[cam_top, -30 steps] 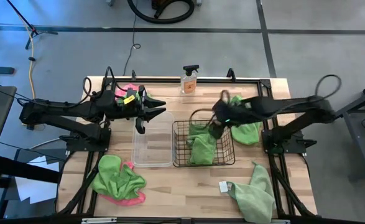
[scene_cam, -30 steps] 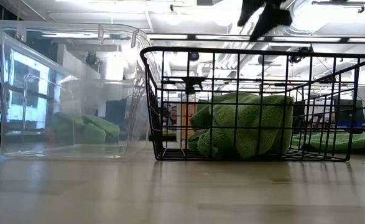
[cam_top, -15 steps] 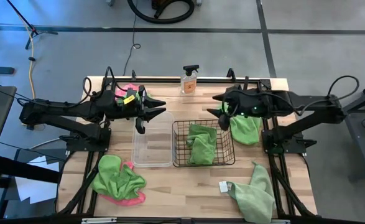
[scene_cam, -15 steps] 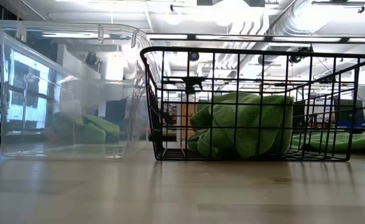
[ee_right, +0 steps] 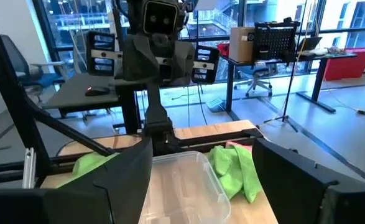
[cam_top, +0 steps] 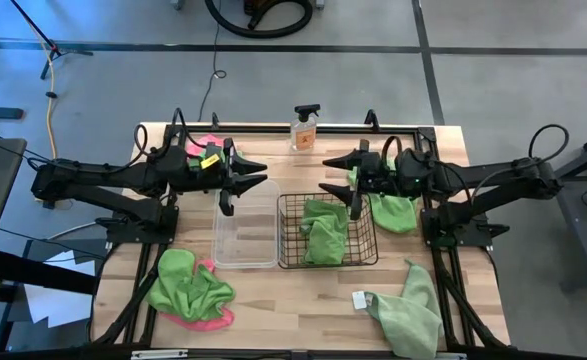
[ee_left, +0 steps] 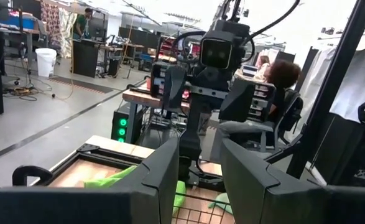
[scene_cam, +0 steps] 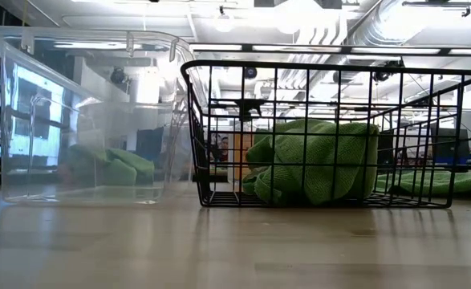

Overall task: Sort microfiber towel by color & place in baskets
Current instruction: Put the green towel into the wire basket

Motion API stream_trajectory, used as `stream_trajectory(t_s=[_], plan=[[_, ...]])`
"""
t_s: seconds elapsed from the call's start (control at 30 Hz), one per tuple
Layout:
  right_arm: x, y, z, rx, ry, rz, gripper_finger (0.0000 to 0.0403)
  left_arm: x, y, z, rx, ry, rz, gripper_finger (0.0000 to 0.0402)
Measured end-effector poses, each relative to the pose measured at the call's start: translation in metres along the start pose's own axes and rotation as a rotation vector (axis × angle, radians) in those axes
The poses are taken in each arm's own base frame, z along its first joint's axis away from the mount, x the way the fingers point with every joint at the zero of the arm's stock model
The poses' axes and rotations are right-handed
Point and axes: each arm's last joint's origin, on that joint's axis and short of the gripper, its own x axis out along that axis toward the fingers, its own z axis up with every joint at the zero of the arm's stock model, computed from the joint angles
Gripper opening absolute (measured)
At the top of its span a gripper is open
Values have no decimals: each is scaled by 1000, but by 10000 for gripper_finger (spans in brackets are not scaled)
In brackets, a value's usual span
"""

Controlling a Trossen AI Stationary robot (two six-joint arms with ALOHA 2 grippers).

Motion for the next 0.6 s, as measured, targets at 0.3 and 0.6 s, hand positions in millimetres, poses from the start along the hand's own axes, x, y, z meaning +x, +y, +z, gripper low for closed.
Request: stream_trajectory(t_s=[0.3,0.6], plan=[[0,-1,-1,-6,20,-40,272,-1,3,-5,-57,72,84,107],[-1,-4,-7,6,75,-123,272,-24,40,4,-44,496,572,182]])
